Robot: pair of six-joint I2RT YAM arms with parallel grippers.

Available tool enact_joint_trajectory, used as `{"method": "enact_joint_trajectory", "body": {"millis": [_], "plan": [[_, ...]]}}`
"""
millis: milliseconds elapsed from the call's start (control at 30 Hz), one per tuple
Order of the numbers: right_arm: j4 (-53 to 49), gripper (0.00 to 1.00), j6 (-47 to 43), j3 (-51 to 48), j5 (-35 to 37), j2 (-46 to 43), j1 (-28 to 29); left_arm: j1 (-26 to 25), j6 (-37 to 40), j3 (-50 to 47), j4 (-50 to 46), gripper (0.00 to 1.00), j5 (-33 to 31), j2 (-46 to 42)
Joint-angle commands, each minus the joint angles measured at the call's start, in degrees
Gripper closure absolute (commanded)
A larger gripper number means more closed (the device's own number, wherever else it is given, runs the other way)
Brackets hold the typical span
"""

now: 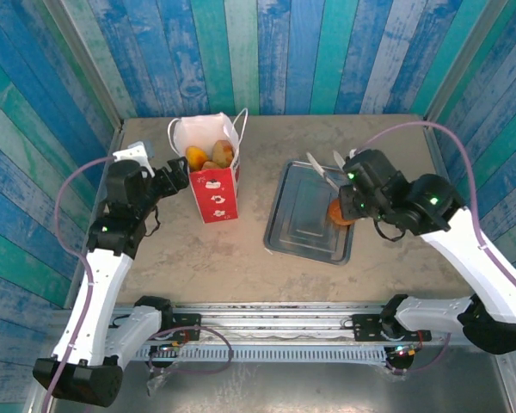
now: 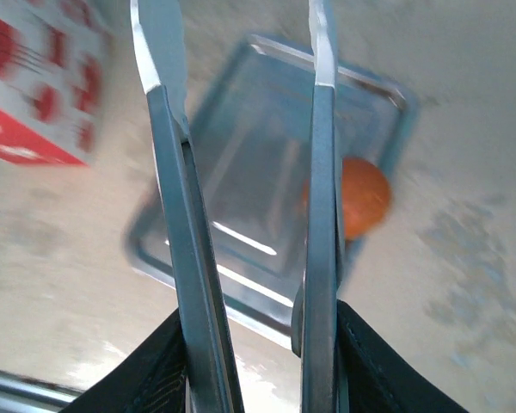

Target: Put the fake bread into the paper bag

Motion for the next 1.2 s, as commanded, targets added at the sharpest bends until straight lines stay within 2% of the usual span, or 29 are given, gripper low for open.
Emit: {"method": "enact_joint_trajectory", "body": {"millis": [0, 167, 300, 767, 1167], "plan": [[-4.06, 0.59, 3.51, -6.25, 5.12, 0.27, -1.14, -0.19, 0.21, -1.00, 2.14, 0.06, -1.55, -1.35], [-0.02, 0.59, 4.94, -15.41, 5.40, 1.88, -2.41, -0.18, 0.12, -1.61, 2.42, 0.06, -1.29, -1.02], [2.29, 0.59, 4.50, -19.15, 4.36, 3.56, -3.12, -0.19, -0.15, -2.15, 2.53, 0.06, -0.96, -0.98], [6.13, 0.56, 1.03, -23.52, 1.81, 5.95, -7.30, -0.19, -0.32, -2.22, 1.70, 0.06, -1.24, -0.80], [7.25, 0.53, -0.08, -25.09, 0.63, 6.08, -8.65, -0.19, -0.41, -2.41, 1.38, 0.06, -1.54, -0.87]]}}
